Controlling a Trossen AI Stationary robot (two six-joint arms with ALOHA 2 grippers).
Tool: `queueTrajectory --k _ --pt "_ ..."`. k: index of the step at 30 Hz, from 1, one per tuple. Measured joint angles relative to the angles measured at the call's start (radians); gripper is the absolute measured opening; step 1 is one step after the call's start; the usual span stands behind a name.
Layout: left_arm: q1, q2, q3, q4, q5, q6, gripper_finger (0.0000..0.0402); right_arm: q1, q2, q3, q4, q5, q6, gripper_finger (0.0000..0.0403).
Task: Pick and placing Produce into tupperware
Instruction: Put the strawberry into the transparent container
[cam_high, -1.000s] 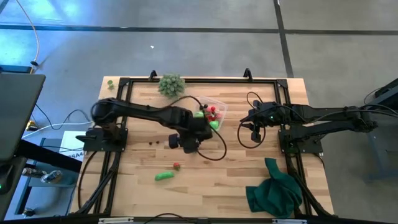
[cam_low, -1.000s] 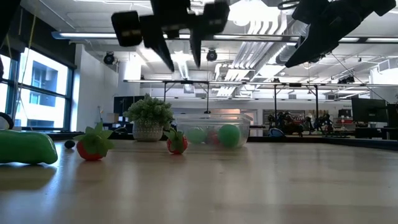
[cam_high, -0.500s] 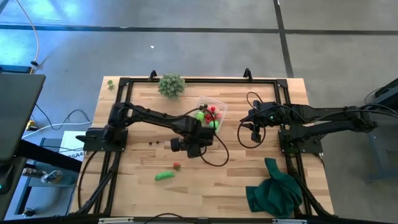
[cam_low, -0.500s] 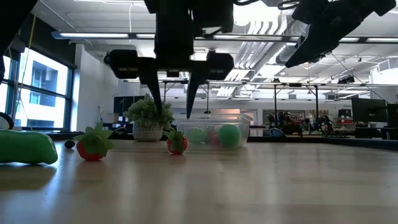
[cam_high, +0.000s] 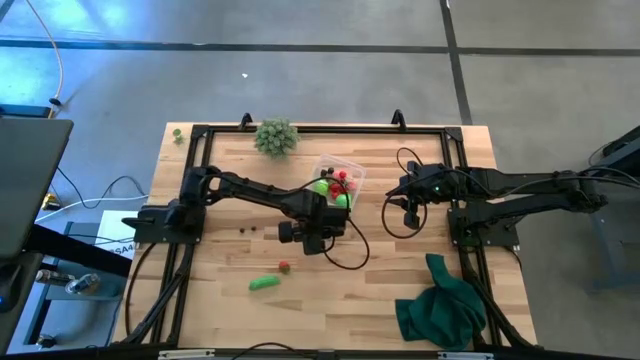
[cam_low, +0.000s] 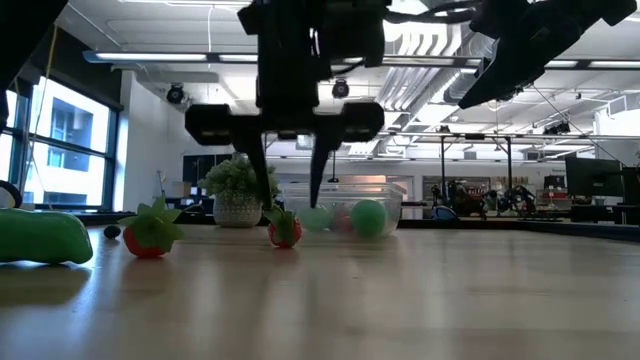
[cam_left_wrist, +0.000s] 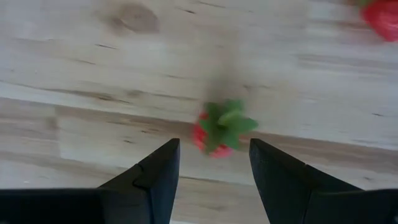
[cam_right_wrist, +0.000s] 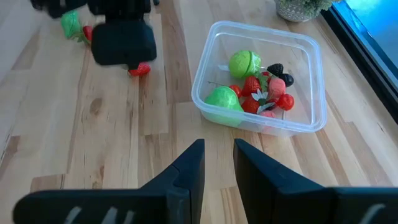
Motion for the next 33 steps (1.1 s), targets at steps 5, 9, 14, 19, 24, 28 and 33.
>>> queueTrajectory --k 5,9,14,19,24,28,33 --pt "0.0 0.023 0.001 0.025 0.002 0.001 0.0184 0.0 0.0 0.0 -0.001 0.0 0.0 0.0075" --pt "0.0 0.034 -0.001 0.025 0.003 -0.002 0.0184 0.0 0.0 0.0 -0.001 0.001 0.0 0.0075" --pt "0.0 0.046 -0.001 0.042 -0.001 -0.003 0.0184 0.0 0.0 0.0 0.001 0.004 0.0 0.0075" --pt "0.0 0.054 0.0 0.063 -0.001 -0.006 0.0184 0.0 0.0 0.0 0.0 0.003 0.0 0.0075" --pt "0.0 0.053 0.0 0.063 -0.002 -0.072 0.0184 0.0 0.0 0.0 0.0 0.003 0.0 0.0075" --pt "0.0 0.053 0.0 0.031 -0.009 -0.199 0.0184 0.0 0.0 0.0 0.0 0.003 0.0 0.0075" --pt "0.0 0.053 0.0 -0.03 -0.009 -0.348 0.0184 0.0 0.0 0.0 0.0 0.003 0.0 0.0075"
